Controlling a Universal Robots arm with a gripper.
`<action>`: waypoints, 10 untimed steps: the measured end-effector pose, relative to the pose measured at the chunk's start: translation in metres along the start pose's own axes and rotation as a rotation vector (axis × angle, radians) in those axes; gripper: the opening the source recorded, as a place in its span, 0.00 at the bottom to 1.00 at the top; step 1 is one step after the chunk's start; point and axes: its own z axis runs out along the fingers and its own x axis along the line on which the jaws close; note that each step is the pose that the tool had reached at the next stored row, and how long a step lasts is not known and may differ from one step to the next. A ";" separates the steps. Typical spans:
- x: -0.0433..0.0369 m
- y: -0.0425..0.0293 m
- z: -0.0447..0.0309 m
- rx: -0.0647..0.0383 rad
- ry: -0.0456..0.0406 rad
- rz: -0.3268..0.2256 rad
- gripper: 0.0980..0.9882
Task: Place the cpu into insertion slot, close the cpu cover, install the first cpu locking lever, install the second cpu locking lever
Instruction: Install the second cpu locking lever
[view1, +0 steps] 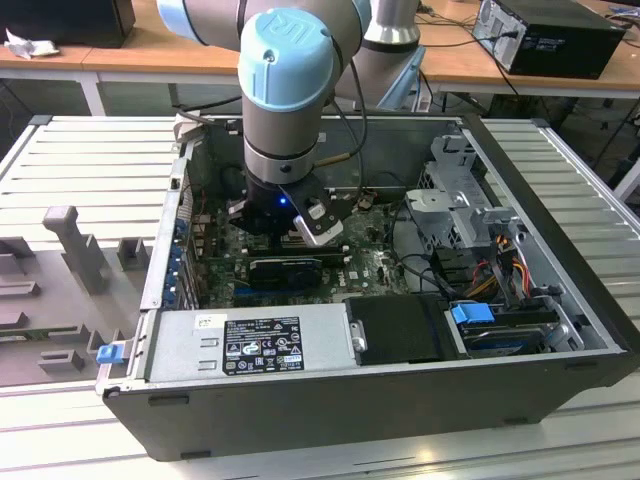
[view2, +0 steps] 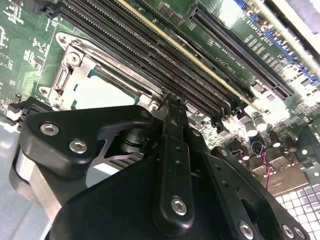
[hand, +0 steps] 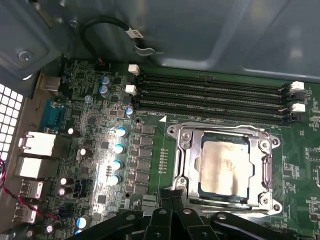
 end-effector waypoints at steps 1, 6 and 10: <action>0.0002 -0.0001 0.0006 -0.003 -0.0004 0.000 0.01; 0.0024 -0.0004 0.0028 -0.018 -0.0018 -0.001 0.01; 0.0026 0.0013 -0.0042 -0.018 -0.0018 -0.001 0.01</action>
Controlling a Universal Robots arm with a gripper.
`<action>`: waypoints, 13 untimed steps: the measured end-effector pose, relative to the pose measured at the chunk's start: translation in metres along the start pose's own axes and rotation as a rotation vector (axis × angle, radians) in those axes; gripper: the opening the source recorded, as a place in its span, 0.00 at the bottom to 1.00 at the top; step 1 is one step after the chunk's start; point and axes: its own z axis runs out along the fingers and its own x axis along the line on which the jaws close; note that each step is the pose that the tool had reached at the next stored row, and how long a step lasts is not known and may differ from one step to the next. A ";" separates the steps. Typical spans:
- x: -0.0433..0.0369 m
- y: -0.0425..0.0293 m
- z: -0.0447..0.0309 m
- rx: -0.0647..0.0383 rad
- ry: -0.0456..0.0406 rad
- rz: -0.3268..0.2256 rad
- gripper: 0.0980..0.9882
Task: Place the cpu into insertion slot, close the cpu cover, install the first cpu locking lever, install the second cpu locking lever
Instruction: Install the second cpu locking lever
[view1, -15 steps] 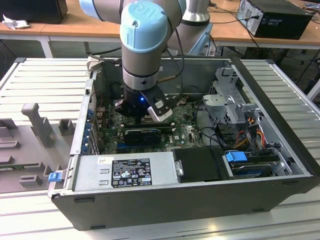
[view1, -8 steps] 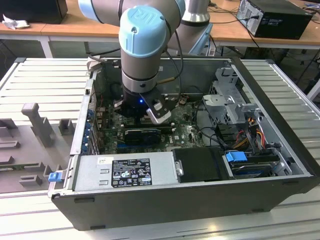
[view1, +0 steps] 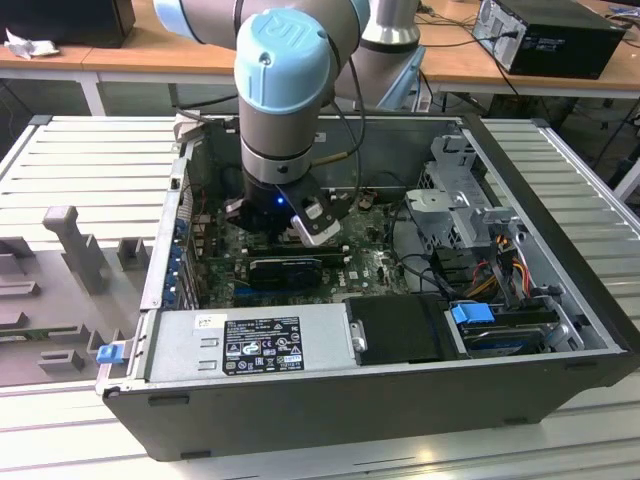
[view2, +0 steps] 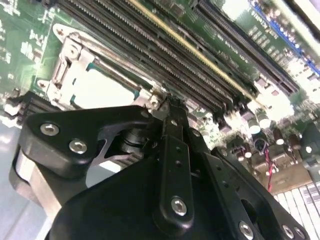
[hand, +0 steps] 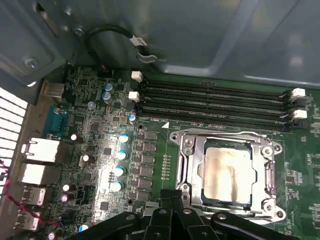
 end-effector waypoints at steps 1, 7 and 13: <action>0.0000 0.0012 -0.0044 0.000 -0.0001 0.000 0.01; 0.0000 0.0053 -0.0196 0.006 0.0006 0.000 0.01; 0.0001 0.0076 -0.0280 0.009 0.0009 0.000 0.01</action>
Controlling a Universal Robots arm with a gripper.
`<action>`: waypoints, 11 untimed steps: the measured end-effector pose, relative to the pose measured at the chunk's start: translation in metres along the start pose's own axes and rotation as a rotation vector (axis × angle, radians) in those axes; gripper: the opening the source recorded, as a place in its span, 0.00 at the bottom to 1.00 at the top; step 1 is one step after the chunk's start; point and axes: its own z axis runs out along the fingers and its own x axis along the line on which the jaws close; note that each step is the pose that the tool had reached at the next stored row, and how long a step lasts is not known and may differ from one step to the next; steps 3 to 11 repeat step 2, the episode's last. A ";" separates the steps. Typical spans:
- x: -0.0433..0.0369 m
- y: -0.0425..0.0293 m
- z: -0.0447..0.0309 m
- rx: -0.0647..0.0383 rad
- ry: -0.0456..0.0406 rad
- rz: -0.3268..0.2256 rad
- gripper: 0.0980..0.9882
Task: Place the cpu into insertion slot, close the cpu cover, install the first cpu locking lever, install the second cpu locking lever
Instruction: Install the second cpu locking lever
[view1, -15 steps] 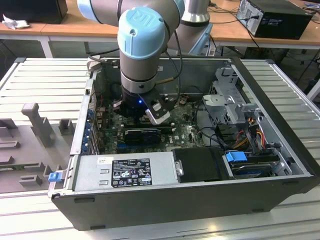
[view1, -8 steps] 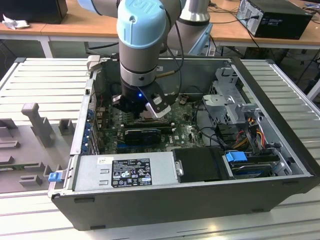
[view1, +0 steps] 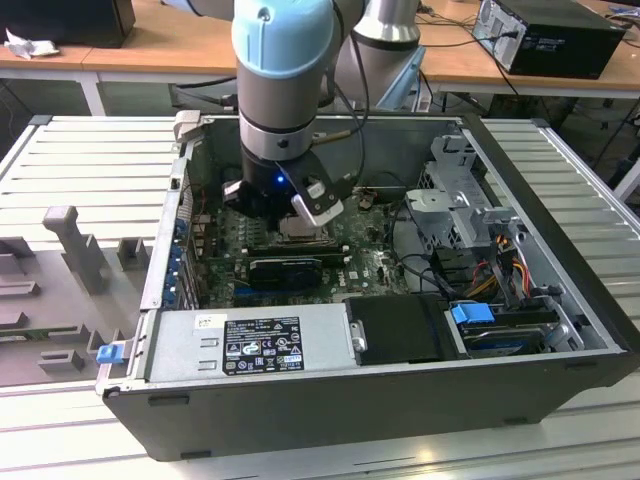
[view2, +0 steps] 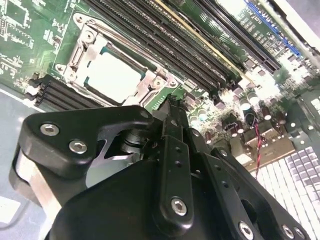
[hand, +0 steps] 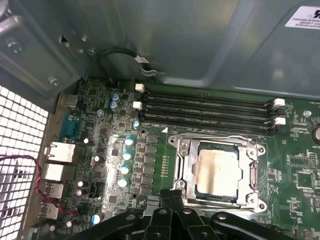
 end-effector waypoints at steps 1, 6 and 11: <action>0.0000 0.0002 -0.0007 0.000 0.0001 0.000 0.01; 0.0000 0.0002 -0.0007 0.000 -0.0001 0.000 0.01; 0.0000 0.0002 -0.0007 0.000 -0.0001 0.000 0.01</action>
